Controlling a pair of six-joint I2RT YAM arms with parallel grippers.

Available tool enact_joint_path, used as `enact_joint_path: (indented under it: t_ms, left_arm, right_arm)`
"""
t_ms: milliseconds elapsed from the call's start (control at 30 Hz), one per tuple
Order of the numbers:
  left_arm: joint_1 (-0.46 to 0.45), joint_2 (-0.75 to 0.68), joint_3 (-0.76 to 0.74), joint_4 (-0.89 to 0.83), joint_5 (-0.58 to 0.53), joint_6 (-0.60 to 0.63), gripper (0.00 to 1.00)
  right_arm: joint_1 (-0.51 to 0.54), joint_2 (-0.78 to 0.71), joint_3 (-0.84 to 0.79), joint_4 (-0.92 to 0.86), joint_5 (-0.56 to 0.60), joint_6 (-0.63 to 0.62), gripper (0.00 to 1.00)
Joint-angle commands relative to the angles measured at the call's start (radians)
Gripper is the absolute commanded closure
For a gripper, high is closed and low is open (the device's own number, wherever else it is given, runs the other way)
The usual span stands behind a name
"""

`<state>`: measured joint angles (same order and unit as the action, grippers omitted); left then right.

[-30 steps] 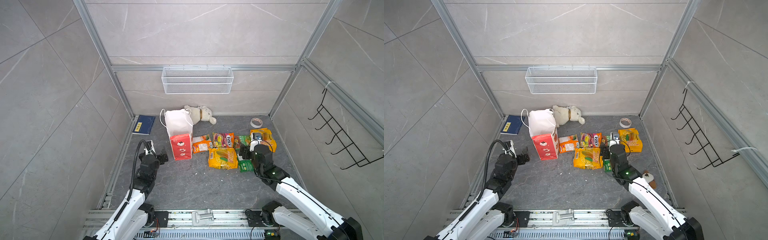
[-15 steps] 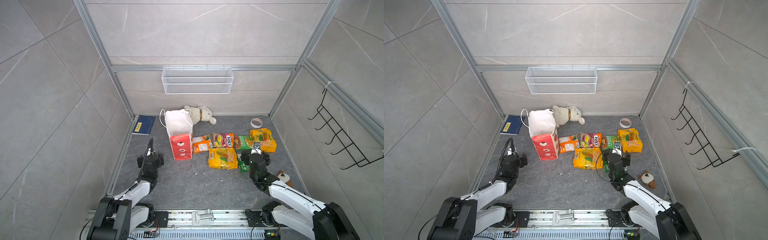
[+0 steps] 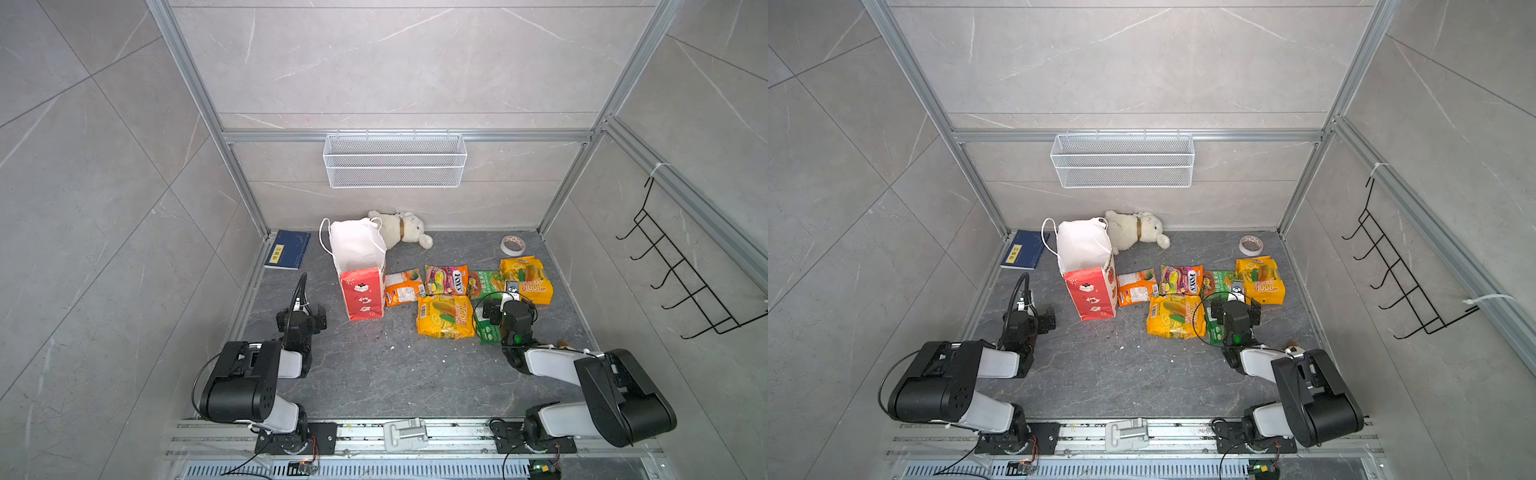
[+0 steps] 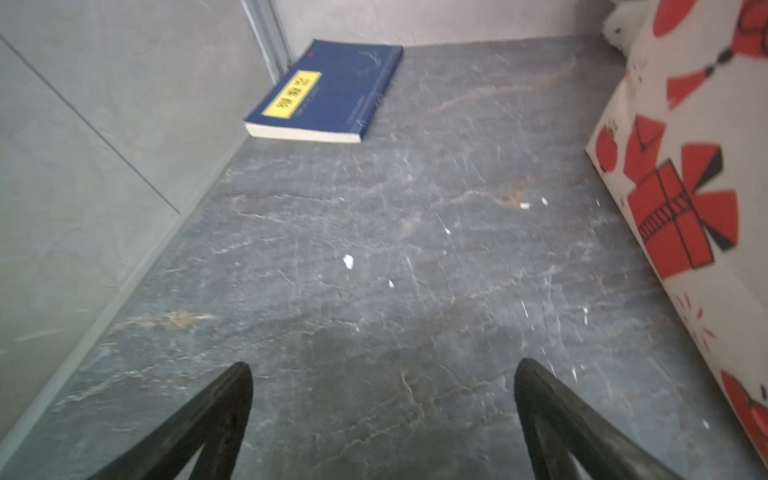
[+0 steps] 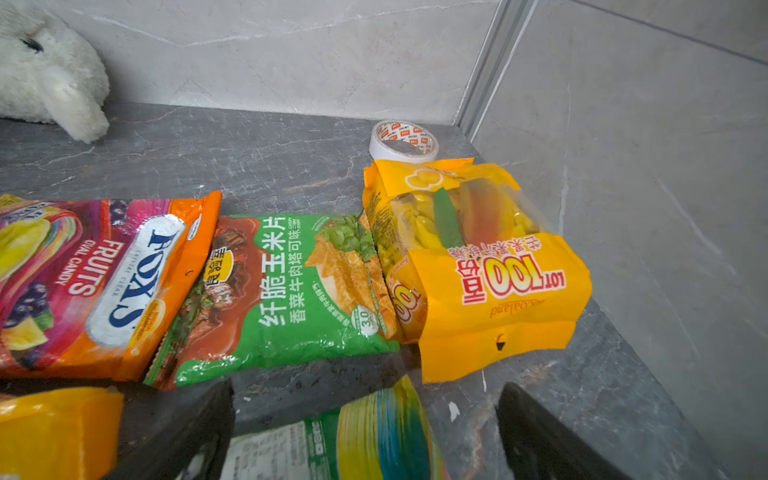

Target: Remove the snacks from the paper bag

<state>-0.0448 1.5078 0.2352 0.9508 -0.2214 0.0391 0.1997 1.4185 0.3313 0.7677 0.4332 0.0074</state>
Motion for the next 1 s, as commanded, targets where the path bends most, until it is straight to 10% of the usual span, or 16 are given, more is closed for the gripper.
enact_joint_path:
  t_ms: [0,967]
  left_arm:
    - [0.001,-0.009,0.018,0.102,0.071,0.029,0.01]
    - [0.112,-0.006,0.134,-0.122,0.193,-0.054,0.00]
  right_arm:
    - [-0.033,0.033,0.011,0.096,-0.090,0.030,0.00]
    - [-0.079,0.094,0.015,0.126,-0.174,0.038,0.01]
